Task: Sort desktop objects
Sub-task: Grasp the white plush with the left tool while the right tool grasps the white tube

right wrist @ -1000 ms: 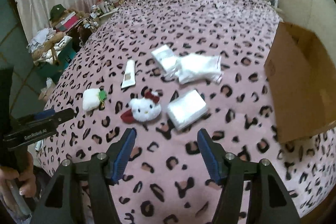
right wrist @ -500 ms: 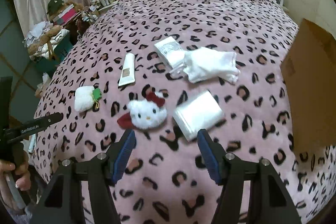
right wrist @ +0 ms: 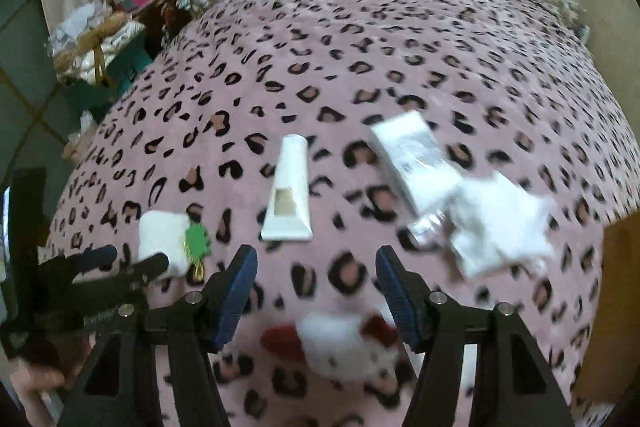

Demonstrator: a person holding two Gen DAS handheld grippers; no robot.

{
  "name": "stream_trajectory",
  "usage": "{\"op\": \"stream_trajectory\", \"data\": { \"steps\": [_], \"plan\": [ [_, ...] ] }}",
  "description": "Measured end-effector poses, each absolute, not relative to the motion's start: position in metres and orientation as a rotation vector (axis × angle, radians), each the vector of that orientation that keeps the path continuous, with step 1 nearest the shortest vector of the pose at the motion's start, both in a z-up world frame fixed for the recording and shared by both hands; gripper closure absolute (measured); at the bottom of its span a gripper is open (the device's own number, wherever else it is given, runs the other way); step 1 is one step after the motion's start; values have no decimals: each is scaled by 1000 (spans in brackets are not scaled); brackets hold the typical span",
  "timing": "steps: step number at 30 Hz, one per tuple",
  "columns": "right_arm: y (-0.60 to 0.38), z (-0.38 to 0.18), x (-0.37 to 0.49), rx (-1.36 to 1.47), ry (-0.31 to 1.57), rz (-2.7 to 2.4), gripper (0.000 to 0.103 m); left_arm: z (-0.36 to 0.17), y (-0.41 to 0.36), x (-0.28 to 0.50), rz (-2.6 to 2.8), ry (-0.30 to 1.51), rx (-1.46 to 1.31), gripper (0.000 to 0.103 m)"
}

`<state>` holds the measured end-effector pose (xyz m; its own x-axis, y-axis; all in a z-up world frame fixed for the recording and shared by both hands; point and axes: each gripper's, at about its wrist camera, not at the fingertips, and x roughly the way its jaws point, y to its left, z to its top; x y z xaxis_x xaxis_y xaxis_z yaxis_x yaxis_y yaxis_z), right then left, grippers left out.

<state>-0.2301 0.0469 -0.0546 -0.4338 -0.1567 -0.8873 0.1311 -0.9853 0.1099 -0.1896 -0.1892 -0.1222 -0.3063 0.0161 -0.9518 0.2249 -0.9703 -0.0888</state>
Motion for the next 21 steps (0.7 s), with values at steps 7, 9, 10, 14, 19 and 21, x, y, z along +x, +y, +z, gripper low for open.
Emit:
{"op": "stream_trajectory", "data": {
  "steps": [7, 9, 10, 14, 19, 21],
  "plan": [
    [25, -91, -283, 1654, -12, -2486, 40, -145, -192, -210, -2386, 336, 1787, 17],
    [22, -100, -296, 1683, -17, -2472, 40, -149, -190, -215, -2389, 337, 1794, 17],
    [19, -105, -302, 1695, -11, -2467, 40, -151, -189, -218, -2391, 334, 1796, 17],
    [10, -119, -319, 1747, 37, -2464, 40, -160, -187, -225, -2391, 339, 1809, 17],
    [5, -140, -329, 1816, 12, -2418, 40, -169, -178, -231, -2391, 311, 1817, 16],
    [3, -145, -329, 1814, 36, -2420, 40, -171, -176, -232, -2392, 307, 1812, 16]
  ]
}}
